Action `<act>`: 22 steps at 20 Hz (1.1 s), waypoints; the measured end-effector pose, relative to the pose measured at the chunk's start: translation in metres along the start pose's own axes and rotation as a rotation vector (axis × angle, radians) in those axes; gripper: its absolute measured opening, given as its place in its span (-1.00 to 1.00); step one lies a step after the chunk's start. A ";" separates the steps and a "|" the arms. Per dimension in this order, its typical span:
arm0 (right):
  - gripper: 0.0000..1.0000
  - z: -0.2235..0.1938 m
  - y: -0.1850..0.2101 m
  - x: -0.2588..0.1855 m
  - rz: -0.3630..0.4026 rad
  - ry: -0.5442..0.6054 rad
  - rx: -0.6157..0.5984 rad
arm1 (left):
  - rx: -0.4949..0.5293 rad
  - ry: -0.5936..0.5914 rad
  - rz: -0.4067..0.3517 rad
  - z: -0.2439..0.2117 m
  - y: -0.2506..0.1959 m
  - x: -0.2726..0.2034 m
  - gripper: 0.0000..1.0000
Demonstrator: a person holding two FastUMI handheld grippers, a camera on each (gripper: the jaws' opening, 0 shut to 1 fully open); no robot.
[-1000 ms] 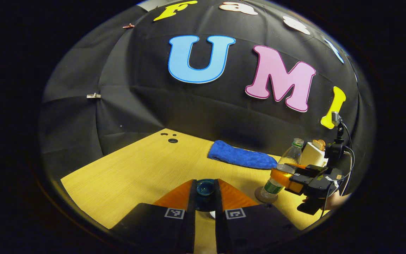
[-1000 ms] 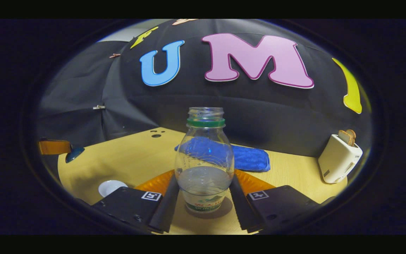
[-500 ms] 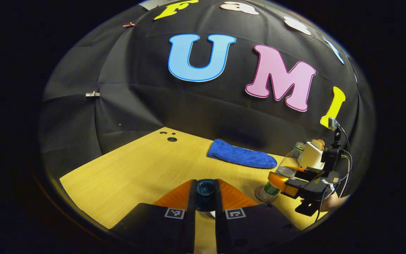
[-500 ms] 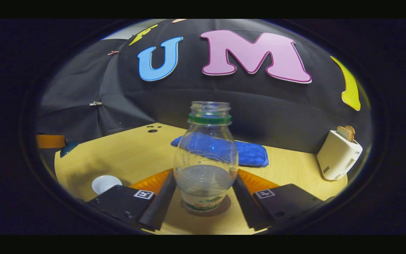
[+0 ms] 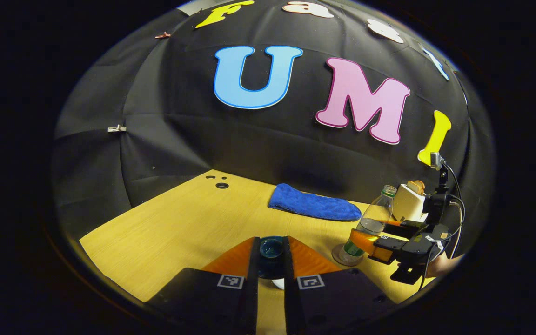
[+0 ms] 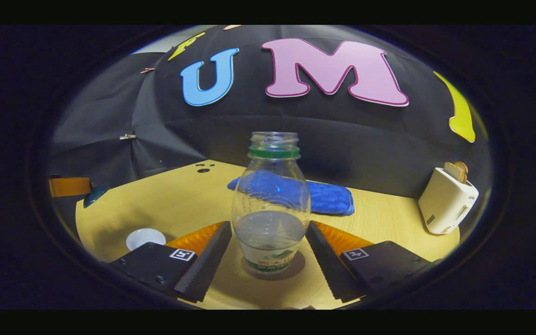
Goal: Open the teacup lid with one hand, grasp the water bottle and pour water into the teacup with the other hand; after pouring, place the water bottle on the coaster and then close the teacup lid.
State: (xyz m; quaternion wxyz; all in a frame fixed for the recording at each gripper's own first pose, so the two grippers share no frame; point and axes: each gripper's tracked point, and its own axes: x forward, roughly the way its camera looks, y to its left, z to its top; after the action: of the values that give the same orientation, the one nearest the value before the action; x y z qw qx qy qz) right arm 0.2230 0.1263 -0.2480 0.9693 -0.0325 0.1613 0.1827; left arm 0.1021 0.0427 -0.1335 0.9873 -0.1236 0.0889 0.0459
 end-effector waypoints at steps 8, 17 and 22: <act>0.93 -0.046 -0.011 -0.082 -0.064 0.063 0.015 | 0.086 0.048 -0.037 -0.039 -0.022 0.025 -0.45; 0.96 -0.075 0.003 -0.145 -0.094 0.099 0.032 | 0.217 0.101 -0.087 -0.081 -0.043 0.051 -0.43; 0.97 -0.088 0.017 -0.149 -0.070 0.143 0.045 | 0.263 0.117 -0.079 -0.089 -0.043 0.054 -0.36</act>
State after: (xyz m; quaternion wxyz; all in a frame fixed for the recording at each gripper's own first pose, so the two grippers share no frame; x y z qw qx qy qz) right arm 0.0595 0.0800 -0.2833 0.9616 -0.0294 0.2330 0.1423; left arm 0.1453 -0.0178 -0.2187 0.9891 0.0011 0.1466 -0.0121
